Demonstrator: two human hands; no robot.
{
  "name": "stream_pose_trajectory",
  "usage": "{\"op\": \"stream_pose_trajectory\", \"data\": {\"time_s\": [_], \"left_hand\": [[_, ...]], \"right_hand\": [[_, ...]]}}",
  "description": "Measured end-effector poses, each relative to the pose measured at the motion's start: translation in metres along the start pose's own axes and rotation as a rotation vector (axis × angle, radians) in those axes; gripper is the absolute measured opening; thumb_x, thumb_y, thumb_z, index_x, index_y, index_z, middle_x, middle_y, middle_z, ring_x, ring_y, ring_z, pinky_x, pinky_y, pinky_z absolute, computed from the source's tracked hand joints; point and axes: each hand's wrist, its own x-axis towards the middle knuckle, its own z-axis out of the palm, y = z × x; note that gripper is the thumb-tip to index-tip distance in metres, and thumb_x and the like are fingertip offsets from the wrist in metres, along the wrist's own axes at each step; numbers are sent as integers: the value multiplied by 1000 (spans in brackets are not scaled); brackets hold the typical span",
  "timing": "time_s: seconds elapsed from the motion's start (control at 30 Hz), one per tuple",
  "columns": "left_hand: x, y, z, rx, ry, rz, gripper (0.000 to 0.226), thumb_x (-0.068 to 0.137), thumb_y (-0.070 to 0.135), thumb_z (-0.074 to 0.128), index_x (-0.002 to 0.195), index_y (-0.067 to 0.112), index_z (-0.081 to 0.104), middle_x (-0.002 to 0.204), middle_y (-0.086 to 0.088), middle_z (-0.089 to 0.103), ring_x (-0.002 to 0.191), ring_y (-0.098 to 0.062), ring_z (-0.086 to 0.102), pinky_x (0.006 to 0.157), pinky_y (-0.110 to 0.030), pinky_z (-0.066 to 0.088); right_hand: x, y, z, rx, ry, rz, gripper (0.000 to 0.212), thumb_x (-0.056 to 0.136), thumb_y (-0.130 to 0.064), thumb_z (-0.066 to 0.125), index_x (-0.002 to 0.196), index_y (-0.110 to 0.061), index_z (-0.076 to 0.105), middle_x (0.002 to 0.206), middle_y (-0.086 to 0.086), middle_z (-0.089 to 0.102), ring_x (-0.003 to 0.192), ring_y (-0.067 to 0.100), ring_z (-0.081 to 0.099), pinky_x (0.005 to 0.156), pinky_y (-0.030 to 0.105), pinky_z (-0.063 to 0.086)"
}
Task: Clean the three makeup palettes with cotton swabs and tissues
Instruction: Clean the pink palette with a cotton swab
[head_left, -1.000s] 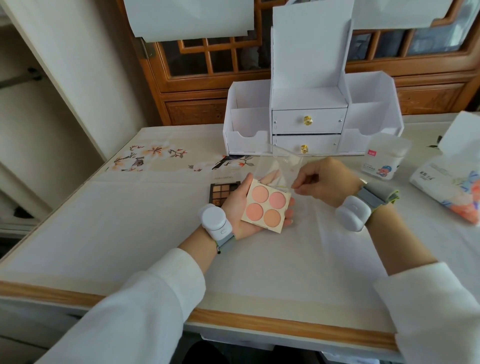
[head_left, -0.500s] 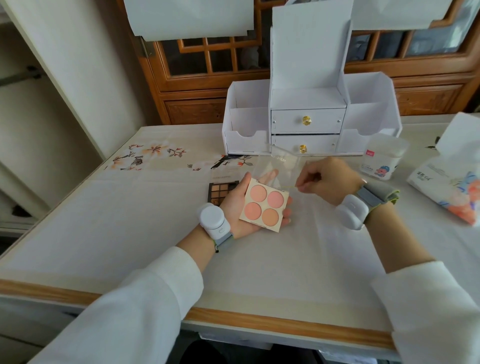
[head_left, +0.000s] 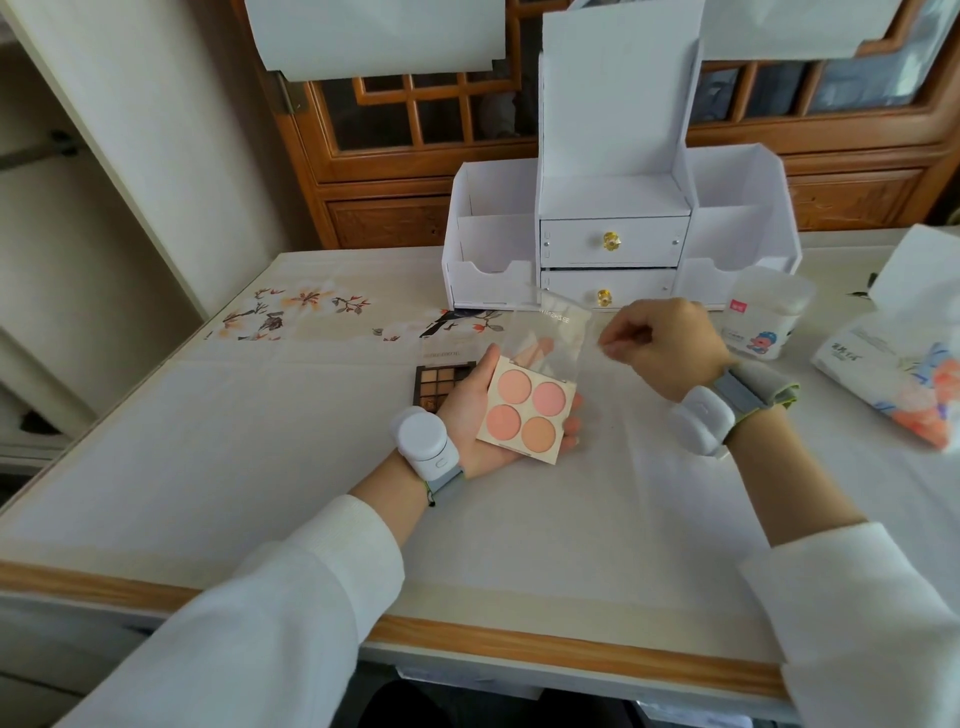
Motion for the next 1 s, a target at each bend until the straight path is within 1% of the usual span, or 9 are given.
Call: {"op": "stream_pose_trajectory", "data": {"time_s": [0.03,0.1,0.23,0.37,0.57,0.67,0.83,0.9,1.0], "left_hand": [[0,0,0,6,5,2,54,93,62,22,118,37,63,98,-20,66,81,-35,64,88,-48,46],[0,0,0,14,5,7,53,93,62,21,122,38,58,98,-20,67,80,-35,65,85,-47,48],[1,-1,-1,7,8,20,53,93,62,23,116,37,63,98,-21,65,79,-35,64,83,-46,48],[2,0,-1,-5,10,19,52,93,61,24,117,36,63,98,-22,64,79,-36,64,82,-46,49],[1,-1,0,-6,7,15,52,93,63,22,120,38,59,98,-21,65,78,-35,64,82,-47,48],[2,-1,0,-21,11,16,53,93,63,23,122,37,58,100,-21,64,79,-35,64,80,-46,51],[1,0,0,-36,6,13,51,94,62,21,128,37,51,99,-21,63,78,-35,62,80,-45,51],[0,0,1,-44,6,17,51,94,62,22,128,37,52,99,-22,63,77,-35,63,76,-44,54],[0,-1,2,-47,7,23,51,94,61,21,124,37,55,99,-22,63,76,-35,64,73,-43,55]], "right_hand": [[-2,-2,0,-33,-100,-3,13,75,-1,66,79,-11,73,71,-1,64,62,8,53,57,2,38],[-4,-3,2,-67,-184,0,13,76,-2,66,80,-12,73,68,-5,62,59,2,51,54,0,36],[1,-1,2,-20,71,37,13,76,-1,63,80,-9,72,79,8,70,70,18,58,68,25,47],[4,3,0,13,236,66,12,76,-2,63,80,-8,72,79,9,69,69,17,55,68,29,49],[-3,0,-1,-47,-211,-30,11,75,-2,68,81,-10,74,74,-2,64,67,10,54,55,-1,37],[-2,2,-3,-44,-153,-21,11,76,-4,68,81,-12,74,74,-2,65,69,11,56,56,-2,35],[0,5,-6,-27,135,-7,12,75,-2,65,80,-9,73,79,10,70,74,23,62,70,27,48],[0,5,-6,-30,113,-15,11,76,-2,65,80,-9,73,79,8,70,71,20,59,69,24,46],[-2,4,-9,-49,-74,-13,10,76,-5,67,80,-11,73,75,3,67,64,11,54,58,4,37]]}}
